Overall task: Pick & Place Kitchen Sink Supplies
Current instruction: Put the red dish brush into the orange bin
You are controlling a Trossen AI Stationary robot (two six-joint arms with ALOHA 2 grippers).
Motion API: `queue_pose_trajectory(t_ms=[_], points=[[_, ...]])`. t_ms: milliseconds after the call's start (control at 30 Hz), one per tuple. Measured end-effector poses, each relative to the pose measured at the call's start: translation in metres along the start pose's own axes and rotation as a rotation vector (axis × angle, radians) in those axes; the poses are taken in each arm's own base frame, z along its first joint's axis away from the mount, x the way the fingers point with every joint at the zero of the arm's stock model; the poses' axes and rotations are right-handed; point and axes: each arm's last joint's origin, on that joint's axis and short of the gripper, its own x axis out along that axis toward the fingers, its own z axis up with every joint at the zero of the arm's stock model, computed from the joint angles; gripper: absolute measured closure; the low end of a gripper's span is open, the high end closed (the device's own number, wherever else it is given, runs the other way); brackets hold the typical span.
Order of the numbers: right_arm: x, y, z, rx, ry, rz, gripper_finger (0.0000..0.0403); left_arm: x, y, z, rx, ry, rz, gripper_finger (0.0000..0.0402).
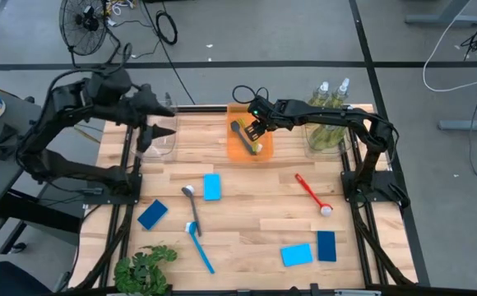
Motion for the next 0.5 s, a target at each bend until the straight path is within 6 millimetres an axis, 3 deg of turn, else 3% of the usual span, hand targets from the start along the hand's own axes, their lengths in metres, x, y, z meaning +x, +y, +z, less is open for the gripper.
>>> queue_pose_trajectory(t_ms=[300,500], points=[[-0.001,0.001,-0.001,-0.04,0.019,0.04,0.0207,0.002,-0.005,-0.045,-0.02,-0.132,0.023,0.0138],[-0.026,-0.003,-0.005,-0.145,0.037,0.05,0.0207,-0.001,-0.008,-0.078,-0.032,-0.129,0.097,0.0138]])
